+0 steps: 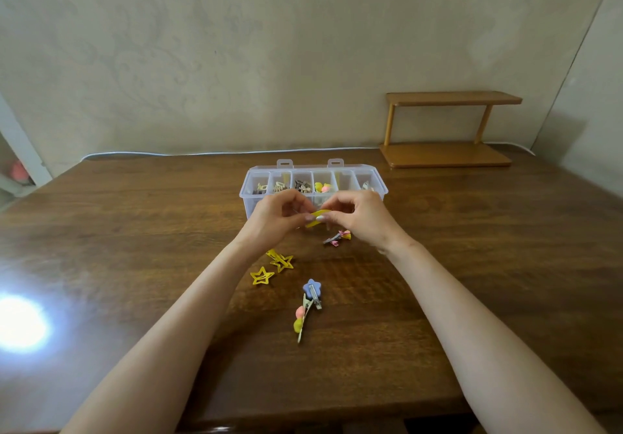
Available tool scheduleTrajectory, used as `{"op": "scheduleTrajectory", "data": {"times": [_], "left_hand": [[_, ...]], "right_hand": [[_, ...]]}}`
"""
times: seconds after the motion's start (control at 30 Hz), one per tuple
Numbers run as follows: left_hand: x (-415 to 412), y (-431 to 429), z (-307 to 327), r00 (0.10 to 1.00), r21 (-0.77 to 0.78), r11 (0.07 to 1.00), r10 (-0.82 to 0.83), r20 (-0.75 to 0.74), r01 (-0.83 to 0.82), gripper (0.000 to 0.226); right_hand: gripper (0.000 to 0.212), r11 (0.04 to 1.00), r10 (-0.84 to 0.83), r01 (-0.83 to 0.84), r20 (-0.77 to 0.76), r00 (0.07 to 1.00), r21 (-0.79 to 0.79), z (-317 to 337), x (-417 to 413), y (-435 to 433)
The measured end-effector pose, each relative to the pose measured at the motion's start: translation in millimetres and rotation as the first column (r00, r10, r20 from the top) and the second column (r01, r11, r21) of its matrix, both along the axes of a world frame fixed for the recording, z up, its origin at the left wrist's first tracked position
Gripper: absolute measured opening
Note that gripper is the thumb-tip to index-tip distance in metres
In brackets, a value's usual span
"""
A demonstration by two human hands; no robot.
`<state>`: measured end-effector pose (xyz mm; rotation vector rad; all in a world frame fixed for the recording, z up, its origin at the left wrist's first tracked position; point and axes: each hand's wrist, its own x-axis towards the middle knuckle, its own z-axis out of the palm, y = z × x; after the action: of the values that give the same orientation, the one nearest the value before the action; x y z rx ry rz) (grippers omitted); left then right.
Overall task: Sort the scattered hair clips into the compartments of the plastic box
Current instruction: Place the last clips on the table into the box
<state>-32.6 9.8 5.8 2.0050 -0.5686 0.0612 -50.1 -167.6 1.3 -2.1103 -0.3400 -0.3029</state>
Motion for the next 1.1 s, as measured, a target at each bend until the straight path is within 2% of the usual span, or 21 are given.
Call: {"op": "scheduleTrajectory", "data": {"times": [0.2, 0.33, 0.43, 0.57, 0.7, 0.73, 0.83, 0.9, 1.0, 1.1], "left_hand": [[-0.9, -3.8, 0.2, 1.000, -0.076, 0.997, -0.007, -0.026, 0.005, 0.011], [1.3, -0.7, -1.1, 0.999, -0.067, 0.997, 0.045, 0.001, -0.045, 0.011], [0.6, -0.4, -0.2, 0.999, -0.096, 0.994, 0.043, -0.005, -0.044, 0.010], [-2.2, -3.5, 0.6, 1.000, -0.152, 0.988, -0.005, -0.009, 0.004, 0.013], [-3.2, -6.5, -0.6, 1.000, -0.198, 0.980, -0.001, -0.030, -0.005, 0.027], [-2.8, -6.7, -1.8, 1.000, -0.170, 0.985, 0.020, -0.006, -0.021, 0.027], [-1.3, -8.5, -9.4, 0.989, 0.075, 0.994, 0.070, 0.131, -0.081, 0.020], [-0.4, -11.0, -16.1, 0.984, 0.224, 0.970, 0.052, 0.170, -0.090, 0.017], [-0.3, -15.1, -23.8, 0.985, 0.380, 0.924, -0.015, 0.172, -0.052, 0.021], [0.1, -17.4, -28.6, 0.985, 0.447, 0.894, -0.052, 0.166, -0.028, 0.025]], "right_hand": [[0.008, 0.991, -0.091, 0.084, 0.055, 0.994, 0.106, 10.1, -2.1, -8.6], [0.008, 0.971, -0.172, 0.152, 0.100, 0.980, 0.186, 14.1, -0.4, -15.9], [0.005, 0.963, -0.145, 0.118, 0.097, 0.985, 0.242, 15.5, 0.4, -18.4], [0.008, 0.993, 0.002, -0.002, -0.004, 1.000, 0.115, 11.2, -0.5, -10.3], [0.007, 0.993, -0.065, 0.061, 0.035, 0.997, 0.104, 13.9, -3.6, -11.4], [0.008, 0.987, -0.112, 0.102, 0.077, 0.991, 0.128, 15.6, -3.6, -14.7], [0.008, 0.939, -0.311, 0.267, 0.200, 0.929, 0.218, 17.4, -0.7, -24.4], [0.009, 0.902, -0.419, 0.368, 0.256, 0.871, 0.226, 14.6, 2.5, -27.4], [0.008, 0.881, -0.474, 0.442, 0.319, 0.821, 0.170, 8.7, 6.8, -27.3], [0.010, 0.860, -0.488, 0.507, 0.398, 0.777, 0.066, 4.1, 8.9, -23.6]]}}
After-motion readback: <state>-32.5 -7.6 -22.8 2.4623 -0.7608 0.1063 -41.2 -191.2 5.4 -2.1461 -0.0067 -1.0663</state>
